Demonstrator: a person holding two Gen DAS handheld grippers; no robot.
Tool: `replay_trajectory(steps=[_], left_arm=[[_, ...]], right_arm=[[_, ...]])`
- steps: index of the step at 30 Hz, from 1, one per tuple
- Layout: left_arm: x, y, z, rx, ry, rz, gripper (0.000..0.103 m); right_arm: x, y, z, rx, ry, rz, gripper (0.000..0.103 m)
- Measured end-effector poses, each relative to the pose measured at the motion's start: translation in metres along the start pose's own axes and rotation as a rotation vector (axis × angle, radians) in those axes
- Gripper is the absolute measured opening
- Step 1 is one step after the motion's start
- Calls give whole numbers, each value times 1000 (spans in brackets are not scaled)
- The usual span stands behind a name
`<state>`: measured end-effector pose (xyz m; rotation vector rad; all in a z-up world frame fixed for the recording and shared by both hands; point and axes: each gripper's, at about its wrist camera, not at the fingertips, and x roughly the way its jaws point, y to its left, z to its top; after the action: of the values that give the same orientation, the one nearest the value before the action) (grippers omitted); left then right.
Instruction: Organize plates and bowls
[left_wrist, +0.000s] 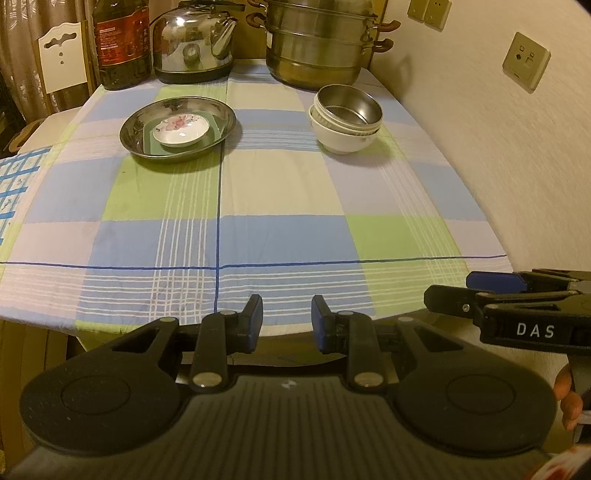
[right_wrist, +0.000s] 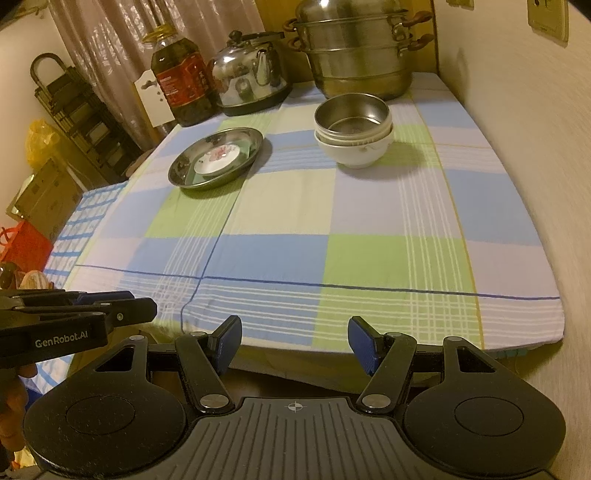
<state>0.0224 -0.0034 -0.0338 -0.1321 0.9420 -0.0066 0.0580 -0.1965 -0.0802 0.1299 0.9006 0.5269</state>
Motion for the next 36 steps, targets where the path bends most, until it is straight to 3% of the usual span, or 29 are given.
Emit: replay_trajectory(steps=[9, 17, 24, 30, 36], left_arm=[[22, 9, 32, 29, -29, -12, 25], [73, 24, 102, 79, -57, -69, 25], [123, 25, 168, 181, -56, -149, 25], [160, 18, 205, 251, -49, -196, 25], [188, 6, 225, 254, -32, -226, 25]], right_arm=[[8, -11, 23, 7, -56, -7, 64], [36, -44, 78, 83, -132, -99, 64], [68, -68, 129, 198, -186, -170, 63], [91, -80, 156, 255, -228, -225, 63], [120, -87, 177, 249, -225, -238, 51]])
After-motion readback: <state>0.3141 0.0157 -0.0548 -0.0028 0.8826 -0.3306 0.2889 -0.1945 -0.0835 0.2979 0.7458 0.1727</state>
